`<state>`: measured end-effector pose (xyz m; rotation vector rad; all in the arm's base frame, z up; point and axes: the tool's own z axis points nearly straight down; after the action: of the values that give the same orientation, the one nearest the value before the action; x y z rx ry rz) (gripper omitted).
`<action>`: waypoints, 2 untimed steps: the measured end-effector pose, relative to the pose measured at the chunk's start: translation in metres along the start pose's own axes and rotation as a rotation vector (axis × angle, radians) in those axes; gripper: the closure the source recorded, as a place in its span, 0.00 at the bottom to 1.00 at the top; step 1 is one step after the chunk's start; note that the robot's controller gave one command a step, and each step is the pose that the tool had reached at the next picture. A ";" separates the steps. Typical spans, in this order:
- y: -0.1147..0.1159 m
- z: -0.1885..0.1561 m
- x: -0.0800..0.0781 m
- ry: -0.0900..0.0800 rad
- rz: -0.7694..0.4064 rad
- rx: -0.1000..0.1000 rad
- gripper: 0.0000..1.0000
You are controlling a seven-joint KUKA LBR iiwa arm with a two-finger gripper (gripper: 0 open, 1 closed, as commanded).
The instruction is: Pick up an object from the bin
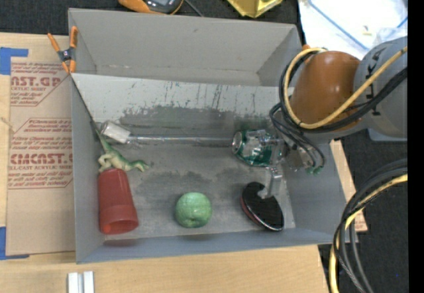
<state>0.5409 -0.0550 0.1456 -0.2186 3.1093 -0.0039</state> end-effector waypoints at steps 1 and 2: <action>-0.060 0.060 0.057 0.043 0.104 -0.010 0.00; -0.048 0.025 0.067 -0.012 -0.005 0.001 0.00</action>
Offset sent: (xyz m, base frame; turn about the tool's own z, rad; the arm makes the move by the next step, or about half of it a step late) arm -0.0595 -0.0577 -0.0266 -0.0053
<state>0.4820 -0.1117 0.1190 -0.2263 3.0967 -0.0040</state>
